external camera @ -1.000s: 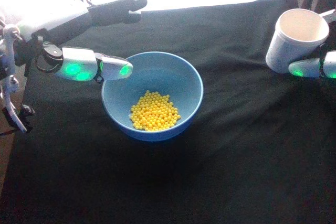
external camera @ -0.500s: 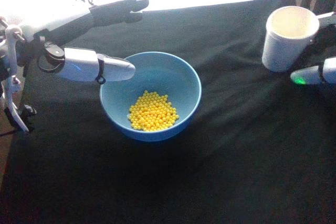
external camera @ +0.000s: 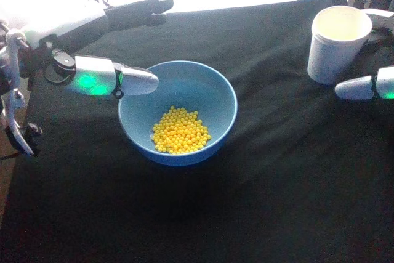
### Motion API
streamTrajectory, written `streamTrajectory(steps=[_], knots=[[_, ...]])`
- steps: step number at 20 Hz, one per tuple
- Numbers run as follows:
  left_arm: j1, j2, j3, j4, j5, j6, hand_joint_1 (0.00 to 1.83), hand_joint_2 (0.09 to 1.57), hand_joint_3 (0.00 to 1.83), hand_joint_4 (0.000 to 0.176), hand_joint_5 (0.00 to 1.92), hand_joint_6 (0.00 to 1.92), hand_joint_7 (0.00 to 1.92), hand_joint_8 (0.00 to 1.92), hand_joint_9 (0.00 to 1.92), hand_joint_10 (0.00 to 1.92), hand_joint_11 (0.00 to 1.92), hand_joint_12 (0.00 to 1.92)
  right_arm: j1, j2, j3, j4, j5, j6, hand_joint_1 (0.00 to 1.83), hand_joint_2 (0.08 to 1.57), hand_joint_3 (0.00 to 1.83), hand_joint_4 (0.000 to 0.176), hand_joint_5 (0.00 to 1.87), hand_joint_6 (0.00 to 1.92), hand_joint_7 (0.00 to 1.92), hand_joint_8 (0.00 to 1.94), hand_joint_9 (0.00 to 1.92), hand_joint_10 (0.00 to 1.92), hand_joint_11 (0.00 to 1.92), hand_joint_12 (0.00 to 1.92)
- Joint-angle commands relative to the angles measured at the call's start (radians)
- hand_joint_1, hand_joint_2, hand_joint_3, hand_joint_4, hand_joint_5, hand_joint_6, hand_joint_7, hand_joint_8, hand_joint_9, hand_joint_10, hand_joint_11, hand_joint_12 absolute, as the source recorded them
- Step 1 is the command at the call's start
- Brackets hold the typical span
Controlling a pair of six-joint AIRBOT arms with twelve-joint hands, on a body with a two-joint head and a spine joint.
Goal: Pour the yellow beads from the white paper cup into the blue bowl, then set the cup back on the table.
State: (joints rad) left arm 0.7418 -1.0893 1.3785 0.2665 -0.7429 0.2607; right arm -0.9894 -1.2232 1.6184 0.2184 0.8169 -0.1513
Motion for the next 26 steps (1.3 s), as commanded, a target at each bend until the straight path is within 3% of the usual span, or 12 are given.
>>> streamTrajectory(steps=[1,3,4,5,8,11,16,18,19,20,21,26], knots=[[-0.008,-0.003,0.006,-0.032,-0.111,-0.010,0.84,1.08,0.00,0.033,0.12,0.00,0.31,0.01,0.13,0.01,0.00,0.00,0.009,0.006,-0.001,0.013,0.124,0.014,0.99,0.67,0.00,0.154,0.02,0.00,0.27,0.00,0.37,0.01,0.01,1.10],[-0.008,-0.003,0.006,-0.031,-0.108,-0.010,0.84,1.08,0.00,0.034,0.12,0.00,0.29,0.00,0.13,0.00,0.00,0.00,0.009,0.021,-0.004,0.005,0.127,0.014,0.96,0.66,0.00,0.172,0.00,0.00,0.22,0.00,0.30,0.01,0.00,0.95],[-0.008,-0.003,0.007,-0.031,-0.107,-0.010,0.83,1.07,0.00,0.049,0.12,0.00,0.31,0.01,0.11,0.00,0.00,0.00,0.009,0.027,-0.007,0.003,0.132,0.014,0.92,0.62,0.00,0.176,0.00,0.00,0.18,0.01,0.18,0.02,0.00,0.65],[-0.008,-0.002,0.008,-0.030,-0.106,-0.011,0.83,1.07,0.00,0.049,0.12,0.00,0.31,0.01,0.11,0.00,0.00,0.00,0.009,0.034,-0.011,0.001,0.137,0.014,0.92,0.62,0.00,0.176,0.00,0.00,0.18,0.01,0.18,0.02,0.00,0.65],[-0.010,0.000,0.018,-0.029,-0.092,-0.013,0.82,1.08,0.00,0.034,0.11,0.00,0.26,0.00,0.10,0.00,0.00,0.00,0.009,0.078,-0.031,-0.029,0.147,0.014,0.80,0.52,0.00,0.176,0.00,0.00,0.00,0.00,0.02,0.00,0.00,0.10],[-0.019,0.004,0.029,-0.024,-0.071,-0.013,0.87,1.06,0.00,0.000,0.11,0.00,0.33,0.02,0.12,0.01,0.00,0.00,0.009,0.107,-0.044,-0.053,0.147,0.014,0.91,0.65,0.00,0.176,0.00,0.00,0.00,0.00,0.00,0.00,0.00,0.14],[-0.017,0.064,0.014,-0.025,-0.035,-0.013,0.73,0.93,0.00,0.000,0.07,0.00,0.16,0.00,0.01,0.00,0.00,0.00,0.009,0.166,-0.110,-0.063,0.201,-0.014,0.90,0.60,0.00,0.176,0.00,0.00,0.00,0.00,0.00,0.00,0.00,0.00],[0.001,0.112,-0.008,-0.055,-0.034,0.007,0.69,0.86,0.00,0.015,0.11,0.01,0.21,0.02,0.02,0.01,0.00,0.00,0.009,0.209,-0.163,-0.052,0.220,-0.066,0.90,0.59,0.00,0.176,0.00,0.00,0.00,0.00,0.00,0.00,0.00,0.00],[0.017,0.140,-0.028,-0.087,-0.052,0.032,0.66,0.81,0.00,0.054,0.13,0.01,0.21,0.01,0.01,0.00,0.00,0.00,0.009,0.233,-0.186,-0.043,0.244,-0.079,0.95,0.61,0.00,0.176,0.00,0.00,0.00,0.00,0.00,0.00,0.00,0.00],[0.039,0.179,-0.057,-0.132,-0.079,0.065,0.61,0.79,0.00,0.061,0.12,0.00,0.19,0.00,0.01,0.00,0.00,0.00,0.009,0.251,-0.205,-0.034,0.271,-0.083,0.94,0.62,0.00,0.176,0.00,0.00,0.00,0.00,0.00,0.00,0.00,0.00],[0.067,0.223,-0.087,-0.177,-0.113,0.100,0.63,0.80,0.00,0.005,0.06,0.00,0.14,0.00,0.02,0.01,0.00,0.00,0.009,0.262,-0.219,-0.030,0.298,-0.087,0.93,0.62,0.00,0.176,0.00,0.00,0.00,0.00,0.00,0.00,0.00,0.00],[0.238,0.406,-0.207,-0.349,-0.327,0.194,0.63,0.80,0.00,0.000,0.00,0.00,0.08,0.01,0.00,0.00,0.00,0.00,0.007,0.301,-0.287,-0.011,0.399,-0.115,0.86,0.59,0.00,0.176,0.00,0.00,0.00,0.00,0.00,0.00,0.00,0.00]])
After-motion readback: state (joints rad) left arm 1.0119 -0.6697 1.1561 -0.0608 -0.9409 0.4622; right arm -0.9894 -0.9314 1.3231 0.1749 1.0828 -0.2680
